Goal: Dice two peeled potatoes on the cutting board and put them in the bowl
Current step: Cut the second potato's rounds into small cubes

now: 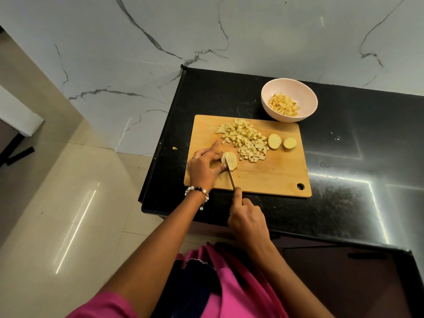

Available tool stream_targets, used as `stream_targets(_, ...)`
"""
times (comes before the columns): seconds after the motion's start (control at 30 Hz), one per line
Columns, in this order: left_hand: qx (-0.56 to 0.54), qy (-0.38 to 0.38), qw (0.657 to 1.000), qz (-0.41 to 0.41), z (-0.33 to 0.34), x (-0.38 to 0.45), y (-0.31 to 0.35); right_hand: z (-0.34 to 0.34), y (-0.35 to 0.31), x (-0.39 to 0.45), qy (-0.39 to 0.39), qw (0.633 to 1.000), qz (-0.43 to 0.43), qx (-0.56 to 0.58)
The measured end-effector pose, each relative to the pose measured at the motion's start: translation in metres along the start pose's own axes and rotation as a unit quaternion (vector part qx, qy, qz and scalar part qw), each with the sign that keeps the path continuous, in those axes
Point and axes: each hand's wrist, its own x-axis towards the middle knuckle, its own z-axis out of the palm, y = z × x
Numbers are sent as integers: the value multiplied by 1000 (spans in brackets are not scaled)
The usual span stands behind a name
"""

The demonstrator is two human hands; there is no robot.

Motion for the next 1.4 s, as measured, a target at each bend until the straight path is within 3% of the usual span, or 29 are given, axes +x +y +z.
stream_targets(0.07, -1, 4, 1000, -7, -1, 0, 2, -1, 4, -6, 11, 1000, 14, 10)
stream_targets(0.13, -1, -1, 1000, -10, -2, 1, 4, -11, 10, -3, 3, 995, 13, 94)
stream_targets(0.27, 9, -8, 1000, -17, -5, -3, 11, -25, 24, 10, 64, 981, 10, 181)
stream_targets(0.37, 72, 22, 997, -34, 4, -12, 23, -32, 30, 22, 82, 975, 21, 204)
stream_targets(0.47, 136, 0, 988, -66, 16, -17, 39, -37, 34, 30, 99, 970, 25, 222)
stream_targets(0.7, 174, -39, 977, -114, 22, -4, 54, -35, 39, 36, 116, 967, 26, 225)
stream_targets(1.03, 173, -217, 961, 9, -17, 36, 33, -20, 40, 37, 92, 976, -7, 197)
stream_targets(1.4, 167, -144, 975, 6, -11, 28, 26, -7, 29, 45, 78, 992, -26, 99)
